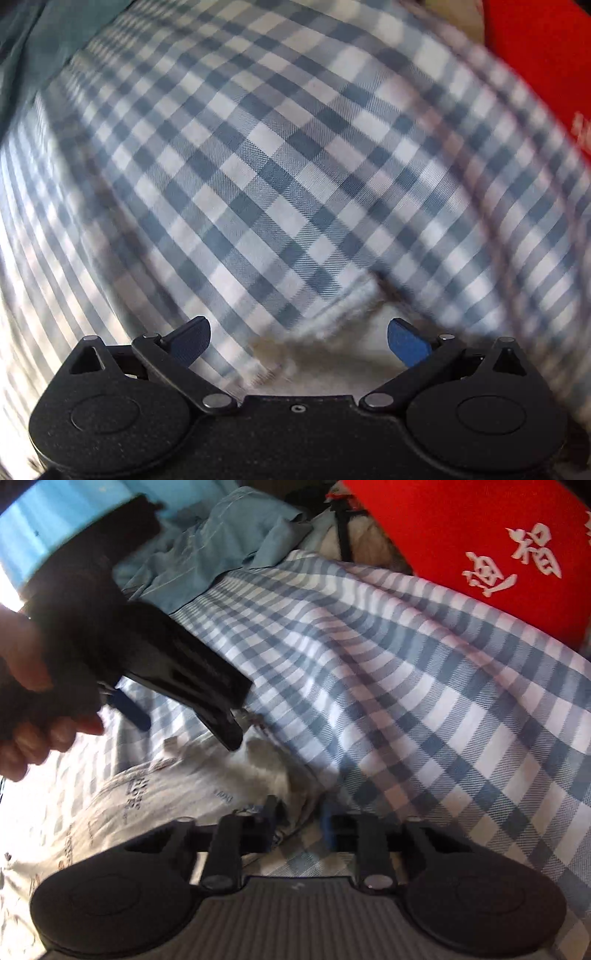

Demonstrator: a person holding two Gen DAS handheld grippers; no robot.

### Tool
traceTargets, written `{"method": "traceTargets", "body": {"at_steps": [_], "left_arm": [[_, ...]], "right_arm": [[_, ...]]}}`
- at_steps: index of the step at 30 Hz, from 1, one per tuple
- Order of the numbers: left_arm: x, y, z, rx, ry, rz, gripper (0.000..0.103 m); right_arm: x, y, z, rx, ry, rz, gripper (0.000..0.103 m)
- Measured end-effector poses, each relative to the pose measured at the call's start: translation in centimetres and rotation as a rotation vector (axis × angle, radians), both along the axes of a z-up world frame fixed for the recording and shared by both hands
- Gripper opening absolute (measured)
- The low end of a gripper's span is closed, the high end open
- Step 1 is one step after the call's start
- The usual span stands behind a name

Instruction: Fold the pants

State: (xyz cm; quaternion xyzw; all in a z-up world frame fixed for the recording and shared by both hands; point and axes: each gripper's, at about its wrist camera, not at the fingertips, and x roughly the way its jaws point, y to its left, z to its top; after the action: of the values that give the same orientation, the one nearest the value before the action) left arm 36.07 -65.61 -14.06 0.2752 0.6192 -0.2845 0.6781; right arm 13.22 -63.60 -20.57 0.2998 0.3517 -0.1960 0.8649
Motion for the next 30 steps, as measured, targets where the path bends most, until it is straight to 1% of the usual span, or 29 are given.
{"method": "traceTargets", "body": {"at_steps": [1, 3, 5, 7, 11, 13, 15, 17, 18, 19, 20, 21, 22, 23, 24, 25, 26, 28, 30], "left_arm": [[0.3, 0.1, 0.5, -0.019, 0.032, 0.034, 0.099], [0.6, 0.4, 1.3, -0.057, 0.098, 0.089, 0.093], [0.5, 0.5, 1.8, -0.084, 0.146, 0.117, 0.087], [0.1, 0.5, 2.4, -0.100, 0.180, 0.132, 0.087], [-0.8, 0.0, 2.9, -0.097, 0.214, 0.129, 0.085], [-1.3, -0.3, 3.1, -0.090, 0.215, 0.122, 0.085], [-1.4, -0.4, 3.1, -0.066, 0.205, 0.114, 0.081], [-1.5, -0.5, 3.2, -0.038, 0.188, 0.107, 0.073], [-1.5, -0.4, 3.2, -0.019, 0.165, 0.103, 0.071], [-1.6, -0.3, 3.3, -0.002, 0.145, 0.102, 0.061], [-1.7, 0.1, 3.4, 0.009, 0.127, 0.102, 0.043], [-1.8, 0.5, 3.6, 0.015, 0.119, 0.105, 0.033], [-1.9, 1.0, 3.7, 0.011, 0.120, 0.115, 0.015], [-1.9, 1.6, 3.9, -0.003, 0.125, 0.132, 0.009], [-1.8, 2.6, 4.3, -0.037, 0.131, 0.160, 0.008], [-1.8, 3.5, 4.6, -0.078, 0.138, 0.190, 0.005], [-1.7, 4.3, 4.9, -0.113, 0.150, 0.219, 0.005], [-1.8, 5.8, 5.4, -0.158, 0.161, 0.260, 0.005], [-2.0, 6.9, 6.1, -0.193, 0.159, 0.281, 0.004]], "right_arm": [[0.0, 0.0, 0.0, 0.000, -0.007, 0.002, 0.014], [-0.2, 0.3, 0.4, -0.043, -0.011, 0.019, 0.010], [-0.2, 1.3, 1.1, -0.127, -0.012, 0.055, 0.007], [-0.3, 2.6, 2.1, -0.222, -0.020, 0.107, 0.006], [-0.1, 5.0, 3.9, -0.362, -0.035, 0.203, 0.006], [0.1, 6.1, 4.5, -0.424, -0.035, 0.246, 0.006], [0.4, 7.2, 4.9, -0.482, -0.028, 0.291, 0.006], [0.5, 8.6, 5.5, -0.531, -0.019, 0.332, 0.006], [0.6, 9.1, 5.7, -0.548, -0.018, 0.347, 0.006], [0.7, 9.7, 5.9, -0.561, -0.020, 0.362, 0.006], [0.8, 10.1, 6.0, -0.572, -0.020, 0.374, 0.006], [0.7, 10.4, 6.1, -0.580, -0.020, 0.384, 0.006], [0.7, 10.7, 6.3, -0.585, -0.021, 0.391, 0.006], [0.6, 10.9, 6.4, -0.587, -0.021, 0.396, 0.006], [0.6, 11.3, 6.6, -0.591, -0.023, 0.402, 0.006], [0.5, 11.6, 6.7, -0.593, -0.023, 0.406, 0.006], [0.4, 11.8, 6.9, -0.593, -0.023, 0.410, 0.006], [0.3, 12.3, 7.1, -0.596, -0.014, 0.404, 0.007], [0.3, 12.7, 7.2, -0.598, 0.004, 0.391, 0.014]]}}
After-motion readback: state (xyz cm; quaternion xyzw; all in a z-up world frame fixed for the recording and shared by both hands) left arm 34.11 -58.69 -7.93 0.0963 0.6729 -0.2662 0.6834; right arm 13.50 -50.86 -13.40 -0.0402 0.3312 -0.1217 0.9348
